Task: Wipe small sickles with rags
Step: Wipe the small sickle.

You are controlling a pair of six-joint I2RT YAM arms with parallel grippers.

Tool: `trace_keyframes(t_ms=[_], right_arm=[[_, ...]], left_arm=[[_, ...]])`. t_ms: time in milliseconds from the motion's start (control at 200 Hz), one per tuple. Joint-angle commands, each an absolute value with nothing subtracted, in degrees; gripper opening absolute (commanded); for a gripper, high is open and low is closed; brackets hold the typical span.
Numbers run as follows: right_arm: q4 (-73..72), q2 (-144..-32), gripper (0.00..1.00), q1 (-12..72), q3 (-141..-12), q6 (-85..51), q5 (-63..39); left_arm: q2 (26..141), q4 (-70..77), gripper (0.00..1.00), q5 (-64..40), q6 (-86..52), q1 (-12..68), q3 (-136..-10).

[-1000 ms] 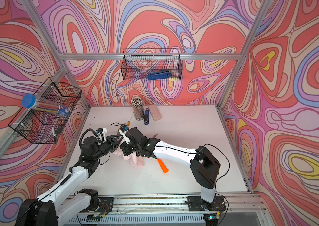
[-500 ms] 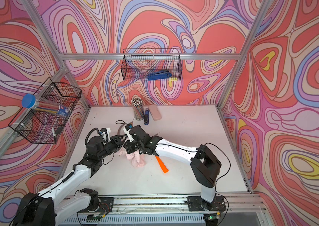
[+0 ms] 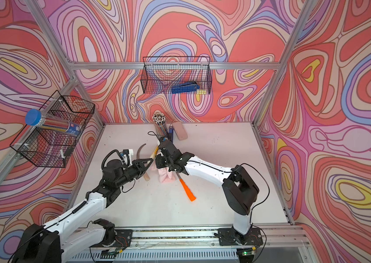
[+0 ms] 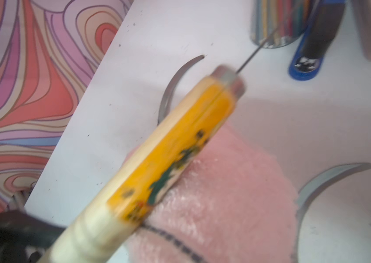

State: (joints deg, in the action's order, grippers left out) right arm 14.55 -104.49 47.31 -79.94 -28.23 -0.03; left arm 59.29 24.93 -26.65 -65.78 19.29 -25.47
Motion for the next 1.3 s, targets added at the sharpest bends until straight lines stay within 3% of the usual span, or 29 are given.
trace_keyframes(t_ms=[0, 411, 891, 1122, 1297], right_arm=[[13.2, -105.4, 0.0, 45.6, -81.4, -26.5, 4.8], [13.3, -106.4, 0.0, 41.9, -82.4, -22.2, 3.5], [9.0, -103.9, 0.0, 55.0, -79.6, -22.3, 0.7], [10.9, -104.5, 0.0, 54.0, -79.6, -23.3, 5.4], [10.4, -104.3, 0.0, 47.1, -77.0, -27.2, 2.2]], left_arm=[[59.2, 26.0, 0.0, -28.8, -65.7, 19.6, -25.0], [66.6, 33.3, 0.0, -30.6, -68.2, 21.5, -24.2], [67.4, 32.8, 0.0, -30.1, -66.6, 21.5, -24.9], [67.2, 32.6, 0.0, -29.9, -66.2, 21.5, -25.0], [67.4, 33.2, 0.0, -30.6, -66.5, 21.5, -25.1]])
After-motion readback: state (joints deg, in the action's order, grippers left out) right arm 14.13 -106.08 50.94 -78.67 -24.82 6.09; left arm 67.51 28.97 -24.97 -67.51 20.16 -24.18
